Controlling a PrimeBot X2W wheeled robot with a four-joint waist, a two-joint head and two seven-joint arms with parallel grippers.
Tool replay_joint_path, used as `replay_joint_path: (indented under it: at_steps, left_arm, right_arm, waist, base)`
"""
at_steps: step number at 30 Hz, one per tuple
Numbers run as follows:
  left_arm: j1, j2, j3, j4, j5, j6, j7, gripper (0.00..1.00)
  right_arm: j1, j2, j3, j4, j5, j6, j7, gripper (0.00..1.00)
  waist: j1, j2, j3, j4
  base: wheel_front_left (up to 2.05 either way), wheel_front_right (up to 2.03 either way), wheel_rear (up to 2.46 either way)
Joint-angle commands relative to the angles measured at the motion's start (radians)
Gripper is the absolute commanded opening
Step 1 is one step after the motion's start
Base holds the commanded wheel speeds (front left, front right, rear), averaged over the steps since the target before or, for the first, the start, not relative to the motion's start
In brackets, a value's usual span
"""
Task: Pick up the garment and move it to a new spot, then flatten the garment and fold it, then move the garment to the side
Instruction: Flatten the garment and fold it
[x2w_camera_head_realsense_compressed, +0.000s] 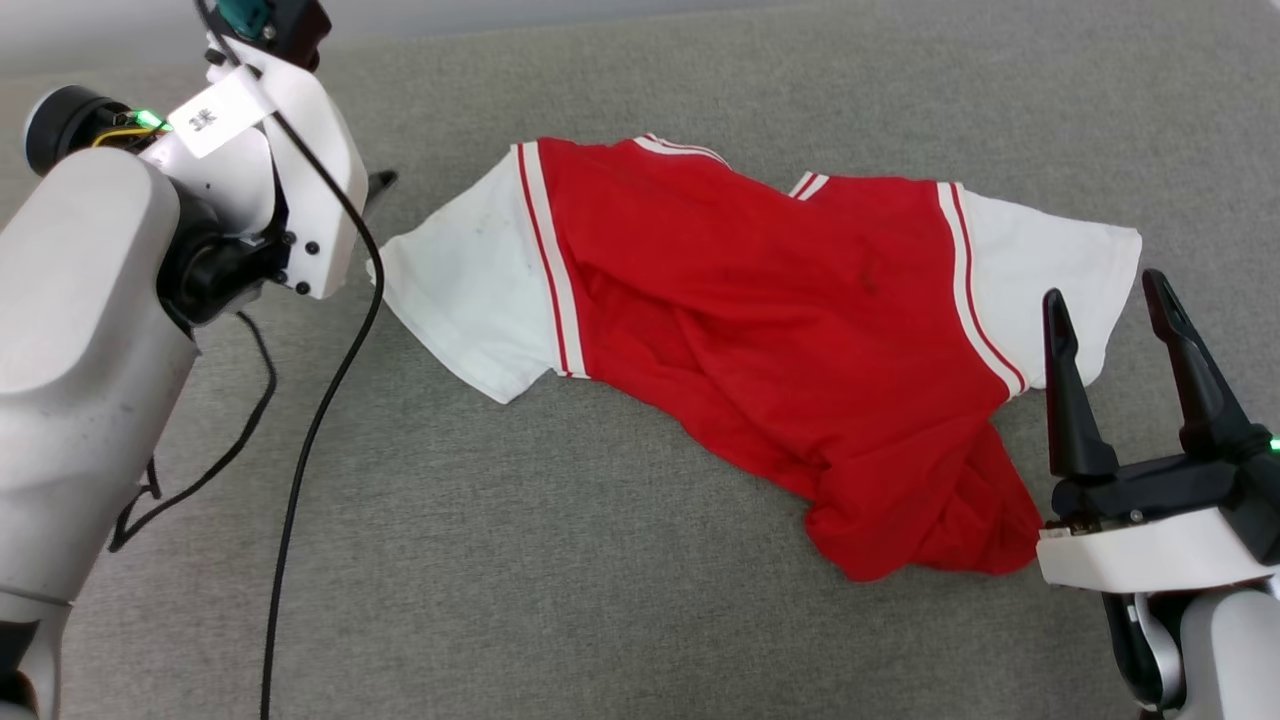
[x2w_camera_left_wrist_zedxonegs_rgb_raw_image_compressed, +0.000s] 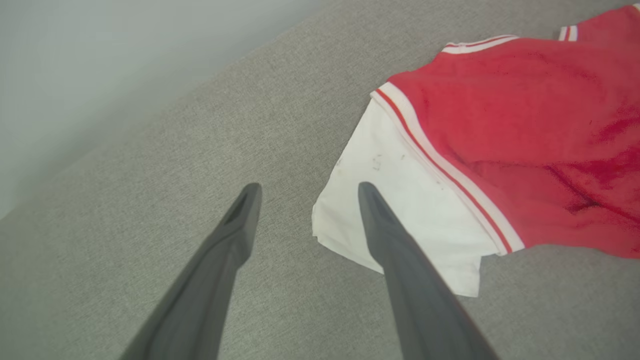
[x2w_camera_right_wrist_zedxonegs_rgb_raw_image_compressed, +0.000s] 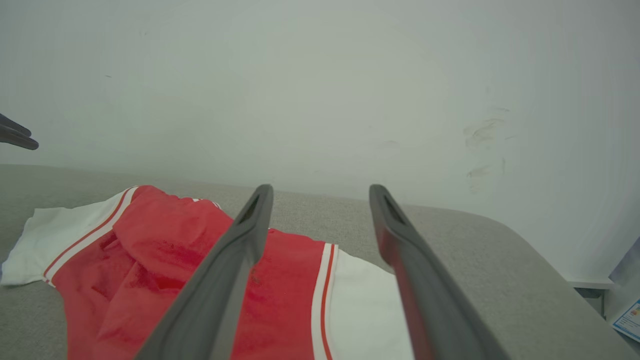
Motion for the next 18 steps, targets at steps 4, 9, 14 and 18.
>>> replay_joint_path:
  at_steps: [4, 9, 14, 18]
  left_arm:
    - [-0.054, 0.018, -0.082, 0.044, -0.049, 0.0, 0.079, 1.0]
    - [-0.088, 0.021, -0.161, 0.098, -0.101, 0.0, 0.128, 1.0]
    - [-0.101, 0.038, -0.257, 0.132, -0.115, 0.0, 0.146, 1.0]
    - [-0.071, 0.041, -0.342, 0.147, -0.129, 0.0, 0.155, 1.0]
  right_arm:
    - [-0.036, 0.003, 0.013, -0.001, -0.007, -0.001, -0.002, 1.0]
    - [-0.064, 0.002, 0.025, -0.001, -0.014, -0.001, -0.002, 1.0]
    - [-0.085, 0.007, 0.03, 0.0, -0.018, -0.001, -0.002, 1.0]
    - [-0.084, 0.008, 0.025, -0.001, -0.019, -0.001, -0.002, 1.0]
  waist:
    - [-0.0001, 0.0, 0.046, -0.025]
    - [-0.0001, 0.0, 0.091, -0.043]
    - [-0.0001, 0.0, 0.127, -0.055]
    - [-0.0001, 0.0, 0.14, -0.054]
  base:
    - [0.0, 0.0, 0.0]
    - [0.0, 0.0, 0.0]
    - [0.0, 0.0, 0.0]
    - [0.0, 0.0, 0.0]
